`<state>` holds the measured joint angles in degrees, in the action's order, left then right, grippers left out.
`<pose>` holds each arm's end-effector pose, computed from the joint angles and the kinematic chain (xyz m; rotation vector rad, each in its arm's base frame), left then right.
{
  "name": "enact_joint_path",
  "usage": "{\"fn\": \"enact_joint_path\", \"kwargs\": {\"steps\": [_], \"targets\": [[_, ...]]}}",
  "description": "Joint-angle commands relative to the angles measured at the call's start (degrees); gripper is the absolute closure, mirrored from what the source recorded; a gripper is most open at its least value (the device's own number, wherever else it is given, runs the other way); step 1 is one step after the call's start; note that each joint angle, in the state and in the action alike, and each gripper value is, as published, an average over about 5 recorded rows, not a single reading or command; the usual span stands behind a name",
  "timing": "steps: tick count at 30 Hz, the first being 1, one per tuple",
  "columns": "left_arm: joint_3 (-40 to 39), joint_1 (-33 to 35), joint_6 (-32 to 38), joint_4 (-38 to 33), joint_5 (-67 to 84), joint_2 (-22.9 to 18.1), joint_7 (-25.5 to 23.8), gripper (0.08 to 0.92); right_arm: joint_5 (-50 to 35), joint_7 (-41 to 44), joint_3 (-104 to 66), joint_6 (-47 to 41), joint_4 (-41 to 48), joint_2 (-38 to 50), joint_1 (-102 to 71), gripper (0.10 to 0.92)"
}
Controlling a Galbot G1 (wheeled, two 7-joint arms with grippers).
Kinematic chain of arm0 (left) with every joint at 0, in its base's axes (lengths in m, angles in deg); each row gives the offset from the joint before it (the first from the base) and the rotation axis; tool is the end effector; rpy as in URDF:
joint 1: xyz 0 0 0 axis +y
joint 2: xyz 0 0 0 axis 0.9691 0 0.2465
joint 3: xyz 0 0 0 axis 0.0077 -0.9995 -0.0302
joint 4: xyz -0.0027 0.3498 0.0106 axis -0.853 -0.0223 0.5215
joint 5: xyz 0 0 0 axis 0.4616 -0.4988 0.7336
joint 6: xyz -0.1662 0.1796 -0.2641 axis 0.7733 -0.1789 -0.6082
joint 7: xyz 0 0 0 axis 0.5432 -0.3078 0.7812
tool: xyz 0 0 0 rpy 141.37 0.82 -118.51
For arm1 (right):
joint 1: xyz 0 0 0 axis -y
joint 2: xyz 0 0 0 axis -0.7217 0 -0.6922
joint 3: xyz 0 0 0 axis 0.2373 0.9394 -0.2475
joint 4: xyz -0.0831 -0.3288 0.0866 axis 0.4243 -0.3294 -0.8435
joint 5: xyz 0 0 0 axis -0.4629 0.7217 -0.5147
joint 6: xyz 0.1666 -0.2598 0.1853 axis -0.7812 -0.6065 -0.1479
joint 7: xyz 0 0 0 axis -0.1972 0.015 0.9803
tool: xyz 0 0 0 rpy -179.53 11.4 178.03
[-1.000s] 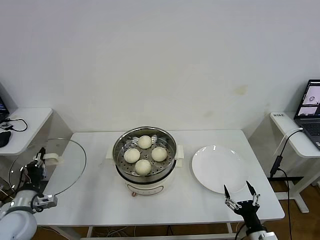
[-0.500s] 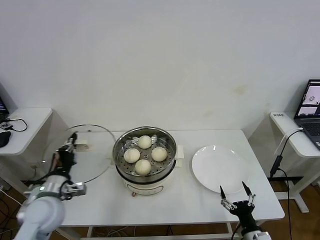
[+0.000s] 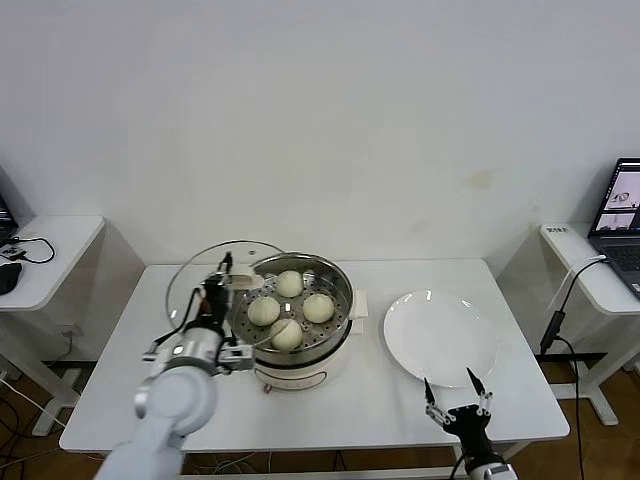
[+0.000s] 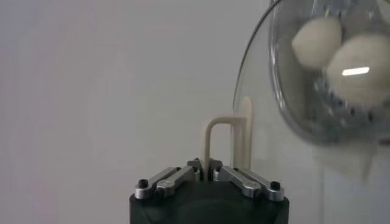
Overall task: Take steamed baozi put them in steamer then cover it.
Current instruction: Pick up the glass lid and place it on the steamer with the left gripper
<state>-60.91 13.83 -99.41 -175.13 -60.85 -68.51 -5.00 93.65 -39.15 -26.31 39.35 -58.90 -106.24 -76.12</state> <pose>0.3173 -0.0058 -0.2228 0.0173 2.1808 2.2169 0.1541 -0.0786 -0.3970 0.1600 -3.0667 0.3276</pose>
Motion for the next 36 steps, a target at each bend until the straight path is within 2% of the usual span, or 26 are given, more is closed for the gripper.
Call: {"fn": "enact_joint_path", "kwargs": {"steps": [1, 19, 36], "targets": [[-7.1, -6.4, -1.5, 4.8, -10.5, -12.5, -3.8, 0.852, 3.0, -0.1, 1.0, 0.3, 1.7, -0.3, 0.5, 0.203], [-7.5, -5.9, -1.5, 11.2, -11.7, -17.1, -3.6, 0.852, 3.3, -0.1, 1.8, 0.7, 2.3, -0.1, 0.3, 0.203], [-6.2, -4.6, -1.0, 12.0, -11.8, -16.9, -3.0, 0.852, 3.2, 0.1, 1.9, 1.1, 2.3, 0.2, -0.1, 0.203]]}}
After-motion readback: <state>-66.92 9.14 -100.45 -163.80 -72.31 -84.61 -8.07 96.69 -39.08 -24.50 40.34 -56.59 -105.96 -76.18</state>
